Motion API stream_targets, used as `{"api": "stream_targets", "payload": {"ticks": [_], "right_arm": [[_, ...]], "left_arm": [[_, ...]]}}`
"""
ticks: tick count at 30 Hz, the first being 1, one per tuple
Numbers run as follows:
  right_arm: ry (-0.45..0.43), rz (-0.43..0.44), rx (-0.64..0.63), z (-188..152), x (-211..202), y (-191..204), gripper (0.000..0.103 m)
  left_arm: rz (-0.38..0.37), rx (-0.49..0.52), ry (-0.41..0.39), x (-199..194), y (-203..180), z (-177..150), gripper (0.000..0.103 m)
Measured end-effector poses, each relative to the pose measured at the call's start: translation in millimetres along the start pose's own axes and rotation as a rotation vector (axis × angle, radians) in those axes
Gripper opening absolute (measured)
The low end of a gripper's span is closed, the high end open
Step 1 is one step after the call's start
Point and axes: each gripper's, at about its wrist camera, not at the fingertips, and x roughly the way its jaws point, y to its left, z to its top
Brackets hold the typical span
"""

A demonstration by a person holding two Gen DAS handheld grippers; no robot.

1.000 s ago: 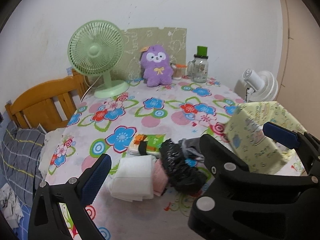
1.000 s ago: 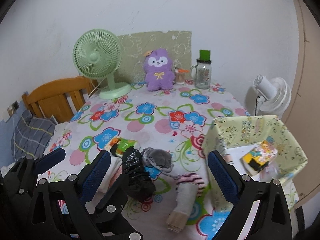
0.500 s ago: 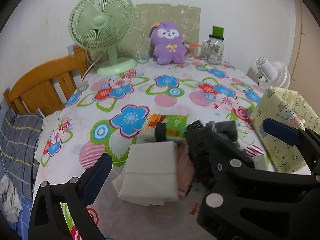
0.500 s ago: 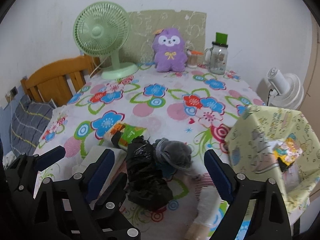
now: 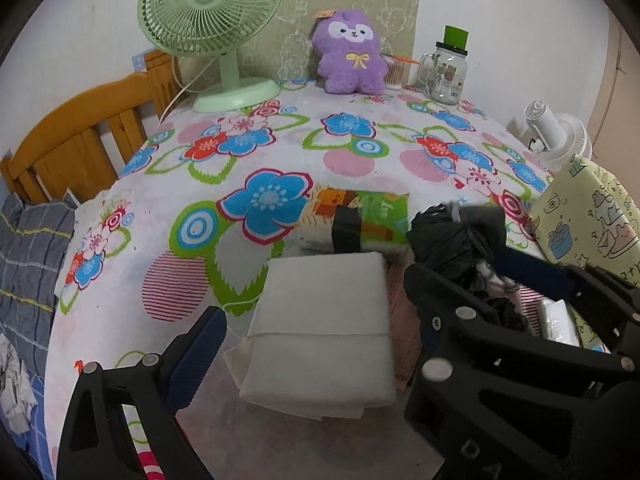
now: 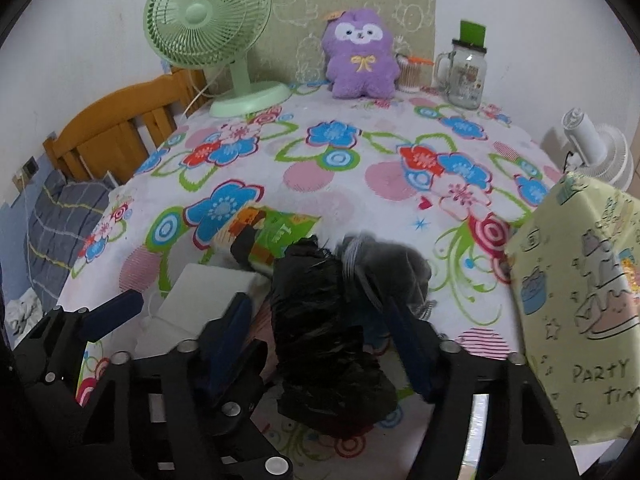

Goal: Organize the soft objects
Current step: 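Grasp the white folded cloth with the left gripper while the right grasps the black bag, then lift the white cloth and black bag and carry both toward the fabric box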

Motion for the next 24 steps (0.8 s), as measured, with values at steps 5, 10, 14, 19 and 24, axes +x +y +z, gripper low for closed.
{"api": "stream_targets", "payload": {"ticks": [5,10,14,19,24], "right_arm": [[0.048,0.025,0.003,-2.6,10.8,1.3,0.039],[0.030,-0.011,-0.007,-2.1,6.2,-0.1,0.038],[0.022,-0.019,0.001,-1.9,2.7,-3.1,0.038],[0.017,-0.016,0.001,-3.8,-1.3,-3.3,0.039],[0.002,-0.010,-0.002,-6.2,-9.9,-2.4,0.039]], "left_arm": [[-0.025,-0.007,0.029,7.3,2.1,-3.3,0.097],[-0.021,-0.013,0.024,9.4,2.4,-2.3,0.092],[-0.046,-0.011,0.020,7.8,0.7,-1.9,0.079],[-0.043,-0.004,0.007,2.5,-3.5,-2.9,0.063],[-0.038,-0.009,-0.008,-6.9,-5.2,-5.0,0.053]]}}
